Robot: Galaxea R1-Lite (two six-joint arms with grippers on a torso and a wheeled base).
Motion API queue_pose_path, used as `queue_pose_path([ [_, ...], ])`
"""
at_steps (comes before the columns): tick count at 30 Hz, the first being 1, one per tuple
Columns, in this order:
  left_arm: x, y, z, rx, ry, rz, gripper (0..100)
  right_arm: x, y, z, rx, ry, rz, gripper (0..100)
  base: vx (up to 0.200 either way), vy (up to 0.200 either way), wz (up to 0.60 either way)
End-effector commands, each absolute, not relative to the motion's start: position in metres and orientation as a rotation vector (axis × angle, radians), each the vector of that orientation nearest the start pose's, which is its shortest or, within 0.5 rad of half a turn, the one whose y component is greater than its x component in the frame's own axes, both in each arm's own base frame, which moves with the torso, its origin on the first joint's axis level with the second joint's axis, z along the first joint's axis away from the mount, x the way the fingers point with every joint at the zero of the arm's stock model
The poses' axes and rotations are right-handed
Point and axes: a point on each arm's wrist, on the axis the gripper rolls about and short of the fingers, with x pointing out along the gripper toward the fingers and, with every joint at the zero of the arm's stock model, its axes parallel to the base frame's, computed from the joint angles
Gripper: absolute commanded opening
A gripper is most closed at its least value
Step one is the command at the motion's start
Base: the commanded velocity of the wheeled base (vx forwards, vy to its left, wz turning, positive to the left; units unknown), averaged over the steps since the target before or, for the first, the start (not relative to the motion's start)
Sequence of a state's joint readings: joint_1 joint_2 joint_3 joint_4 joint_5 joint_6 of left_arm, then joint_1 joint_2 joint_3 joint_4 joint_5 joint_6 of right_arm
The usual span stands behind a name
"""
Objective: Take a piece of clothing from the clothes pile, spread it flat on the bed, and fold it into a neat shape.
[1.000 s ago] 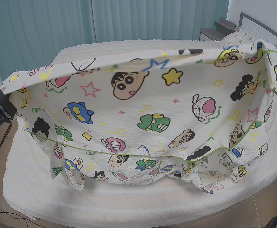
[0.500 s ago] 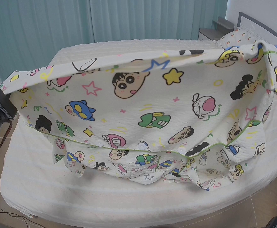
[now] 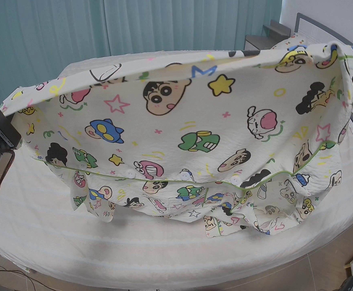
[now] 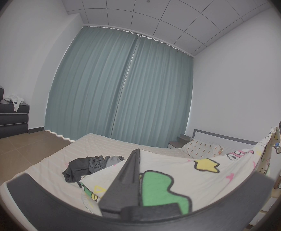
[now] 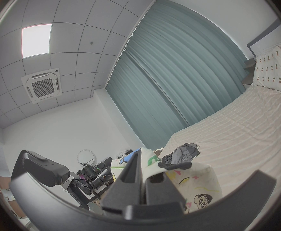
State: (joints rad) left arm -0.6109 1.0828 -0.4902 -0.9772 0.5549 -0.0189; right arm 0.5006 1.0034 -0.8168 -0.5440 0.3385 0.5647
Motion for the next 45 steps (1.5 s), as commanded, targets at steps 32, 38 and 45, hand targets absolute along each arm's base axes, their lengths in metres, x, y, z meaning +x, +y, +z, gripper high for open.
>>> queue_pose_path([
  [32,0.120,-0.069,0.267,-0.208,-0.323,-0.049,0,0.116,0.071,0.339,0.554,-0.121,0.908,0,0.000,-0.200,0.00],
  [38,0.120,-0.068,0.266,-0.205,-0.319,-0.046,0,0.117,0.072,0.342,0.554,-0.125,0.911,0,0.000,-0.200,0.00],
  [45,0.119,-0.068,0.262,-0.199,-0.311,-0.045,0,0.116,0.071,0.340,0.554,-0.124,0.909,0,0.000,-0.086,0.00],
])
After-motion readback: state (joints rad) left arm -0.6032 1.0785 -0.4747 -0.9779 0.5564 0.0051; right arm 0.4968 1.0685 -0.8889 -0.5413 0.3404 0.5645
